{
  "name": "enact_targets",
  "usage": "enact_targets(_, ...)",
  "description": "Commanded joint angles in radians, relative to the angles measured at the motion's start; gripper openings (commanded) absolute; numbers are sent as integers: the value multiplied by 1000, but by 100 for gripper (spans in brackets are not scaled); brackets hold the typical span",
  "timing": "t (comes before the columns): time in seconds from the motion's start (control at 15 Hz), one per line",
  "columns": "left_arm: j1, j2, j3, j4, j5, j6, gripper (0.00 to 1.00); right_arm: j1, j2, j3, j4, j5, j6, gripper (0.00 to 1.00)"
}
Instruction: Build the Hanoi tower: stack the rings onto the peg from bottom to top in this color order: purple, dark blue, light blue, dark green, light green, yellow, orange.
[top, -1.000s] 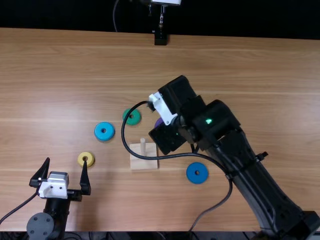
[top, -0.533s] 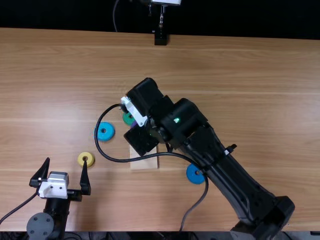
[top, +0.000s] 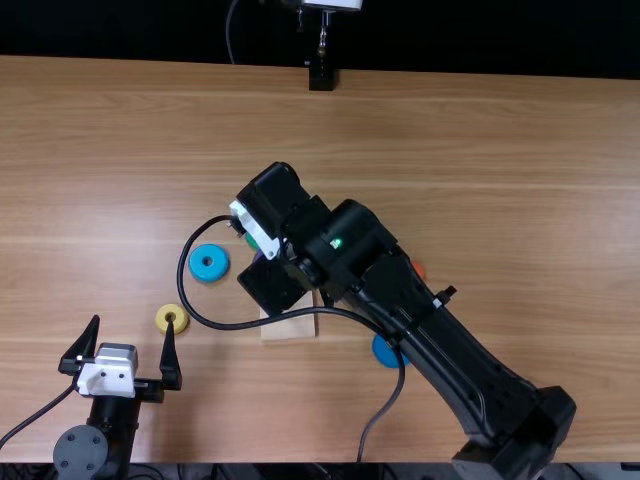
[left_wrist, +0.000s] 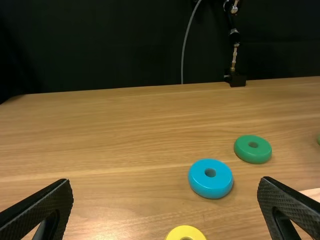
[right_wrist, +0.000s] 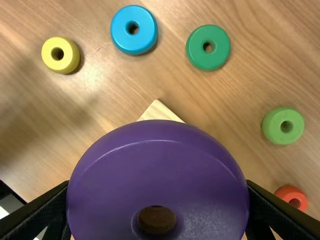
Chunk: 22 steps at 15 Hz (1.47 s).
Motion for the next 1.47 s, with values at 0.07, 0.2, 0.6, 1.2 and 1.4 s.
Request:
enact_targets(0.07, 5, -13, -20, -11, 4, 14, 100, 15, 10, 10, -1, -4, 4, 0)
enact_targets(0.2, 3, -13, -20, -11, 4, 14, 100, 14, 8, -24, -1, -4, 4, 0)
enact_targets(0.6, 3, -13, -20, -11, 4, 14, 100, 8, 5, -51, -1, -4, 4, 0)
enact_targets(1.2, 3, -13, -20, -11, 4, 14, 100, 6, 1, -45, 10, 6, 51, 100)
enact_targets(1.4, 3, -13, -20, -11, 4, 14, 100, 0, -1, -25, 10, 6, 51, 100)
